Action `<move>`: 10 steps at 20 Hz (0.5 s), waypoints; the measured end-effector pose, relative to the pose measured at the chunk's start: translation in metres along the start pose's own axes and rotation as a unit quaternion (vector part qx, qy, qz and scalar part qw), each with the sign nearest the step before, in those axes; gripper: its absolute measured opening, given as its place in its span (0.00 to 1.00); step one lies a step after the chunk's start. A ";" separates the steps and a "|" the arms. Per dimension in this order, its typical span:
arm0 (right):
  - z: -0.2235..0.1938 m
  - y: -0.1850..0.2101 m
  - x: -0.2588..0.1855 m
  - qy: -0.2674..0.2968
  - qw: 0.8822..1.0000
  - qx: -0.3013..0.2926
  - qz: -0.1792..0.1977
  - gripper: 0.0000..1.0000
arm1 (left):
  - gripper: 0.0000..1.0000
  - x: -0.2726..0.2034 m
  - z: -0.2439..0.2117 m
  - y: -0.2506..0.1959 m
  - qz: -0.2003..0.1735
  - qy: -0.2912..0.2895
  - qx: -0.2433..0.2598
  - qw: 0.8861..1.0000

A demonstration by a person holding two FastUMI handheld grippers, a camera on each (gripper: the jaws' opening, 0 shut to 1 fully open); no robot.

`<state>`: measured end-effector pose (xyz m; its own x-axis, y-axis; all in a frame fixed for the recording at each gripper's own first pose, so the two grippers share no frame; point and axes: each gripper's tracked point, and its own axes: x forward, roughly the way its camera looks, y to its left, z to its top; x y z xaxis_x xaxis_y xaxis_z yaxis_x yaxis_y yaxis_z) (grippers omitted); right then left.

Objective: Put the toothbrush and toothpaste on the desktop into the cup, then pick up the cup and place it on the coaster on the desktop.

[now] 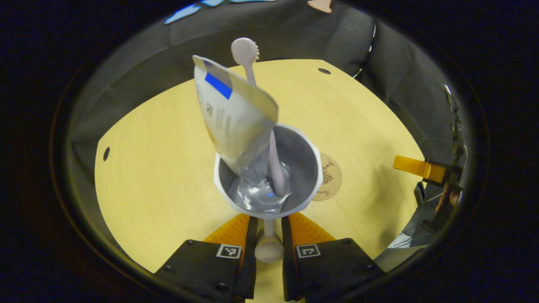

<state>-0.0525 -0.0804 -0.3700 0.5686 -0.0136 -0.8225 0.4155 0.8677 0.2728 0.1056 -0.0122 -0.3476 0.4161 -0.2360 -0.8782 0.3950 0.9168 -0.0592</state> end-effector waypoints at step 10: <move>0.002 -0.008 -0.003 0.004 1.000 0.020 0.001 0.21 | 0.33 0.019 0.010 -0.057 -0.017 0.006 0.028 0.999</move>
<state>-0.0568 -0.0884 -0.3690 0.5647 -0.0075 -0.8253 0.4424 0.8469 0.2950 0.0990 -0.0722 -0.3561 0.3921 -0.2616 -0.8820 0.4541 0.8888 -0.0617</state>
